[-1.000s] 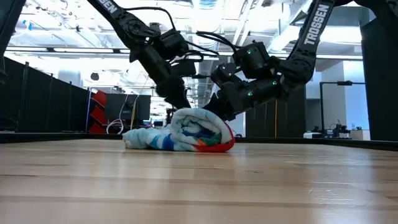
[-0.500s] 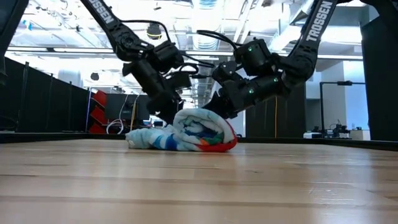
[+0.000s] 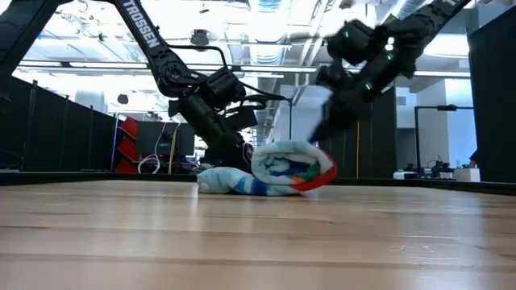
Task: Roll towel
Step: Roll the multicolor dinosaur print towel
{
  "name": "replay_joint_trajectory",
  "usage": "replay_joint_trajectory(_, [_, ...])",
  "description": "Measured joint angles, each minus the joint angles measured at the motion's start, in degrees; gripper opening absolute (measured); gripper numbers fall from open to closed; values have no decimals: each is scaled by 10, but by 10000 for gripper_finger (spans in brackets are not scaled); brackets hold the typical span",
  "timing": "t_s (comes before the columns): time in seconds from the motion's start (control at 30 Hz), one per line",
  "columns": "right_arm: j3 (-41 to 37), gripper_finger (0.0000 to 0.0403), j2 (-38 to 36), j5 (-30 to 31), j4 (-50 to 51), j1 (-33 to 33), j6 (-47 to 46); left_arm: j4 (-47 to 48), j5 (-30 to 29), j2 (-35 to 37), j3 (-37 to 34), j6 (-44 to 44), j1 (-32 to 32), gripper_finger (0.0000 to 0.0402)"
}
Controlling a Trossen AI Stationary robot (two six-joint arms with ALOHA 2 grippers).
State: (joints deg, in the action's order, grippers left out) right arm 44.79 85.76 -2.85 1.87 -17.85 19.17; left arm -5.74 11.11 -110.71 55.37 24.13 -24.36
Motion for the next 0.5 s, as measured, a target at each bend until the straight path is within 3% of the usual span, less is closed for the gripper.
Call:
replay_joint_trajectory(0.23, [-33, 175, 32, 15, 33, -67, 47, -65, 57, -22, 0, 7, 32, 307])
replay_joint_trajectory(0.4, [-33, 185, 83, 11, 20, -42, 41, -131, 67, -55, 1, -8, 53, 307])
replay_joint_trajectory(0.5, [-29, 185, 76, 17, 32, -9, 13, -151, 63, -71, 1, -29, 56, 307])
